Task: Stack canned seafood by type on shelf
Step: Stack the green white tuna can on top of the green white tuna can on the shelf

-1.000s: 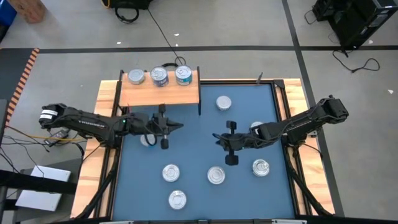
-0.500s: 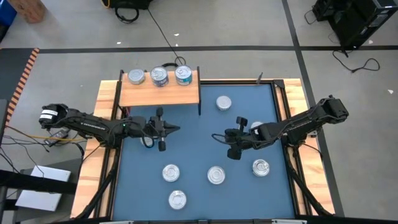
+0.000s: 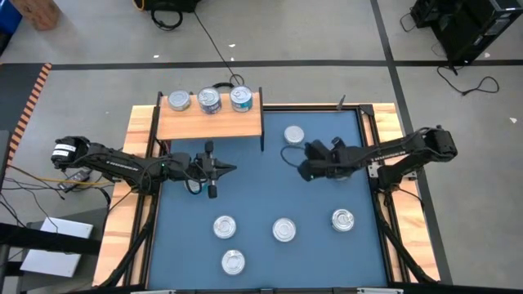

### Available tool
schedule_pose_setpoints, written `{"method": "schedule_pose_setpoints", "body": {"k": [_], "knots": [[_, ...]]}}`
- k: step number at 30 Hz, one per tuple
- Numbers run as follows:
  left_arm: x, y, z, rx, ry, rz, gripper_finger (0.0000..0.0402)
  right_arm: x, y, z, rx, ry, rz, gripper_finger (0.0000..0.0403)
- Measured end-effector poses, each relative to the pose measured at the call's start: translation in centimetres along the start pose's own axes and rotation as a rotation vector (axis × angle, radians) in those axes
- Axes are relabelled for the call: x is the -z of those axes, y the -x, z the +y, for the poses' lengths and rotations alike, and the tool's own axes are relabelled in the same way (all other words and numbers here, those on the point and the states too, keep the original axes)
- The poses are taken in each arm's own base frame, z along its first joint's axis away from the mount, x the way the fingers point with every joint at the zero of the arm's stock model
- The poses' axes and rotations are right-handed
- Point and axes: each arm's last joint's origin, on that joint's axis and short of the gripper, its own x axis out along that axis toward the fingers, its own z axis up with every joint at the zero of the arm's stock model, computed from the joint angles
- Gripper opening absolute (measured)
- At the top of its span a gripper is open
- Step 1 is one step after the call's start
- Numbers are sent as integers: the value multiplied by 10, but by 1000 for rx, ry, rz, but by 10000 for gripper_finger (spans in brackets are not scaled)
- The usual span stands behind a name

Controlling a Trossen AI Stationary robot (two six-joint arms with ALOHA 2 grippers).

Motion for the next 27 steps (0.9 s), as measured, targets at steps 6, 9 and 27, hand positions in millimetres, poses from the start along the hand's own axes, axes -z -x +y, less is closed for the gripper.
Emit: {"method": "schedule_pose_setpoints", "body": {"k": [6, 9, 27], "knots": [[0, 0, 0, 0, -19, 1, 7, -15, -21, -17, -40, -45, 121, 5], [0, 0, -1, 16, -37, -2, 3, -26, -31, -24, -69, -48, 123, 4], [22, -28, -10, 26, -77, -16, 2, -67, -66, -46, -296, -98, -80, 4]]}}
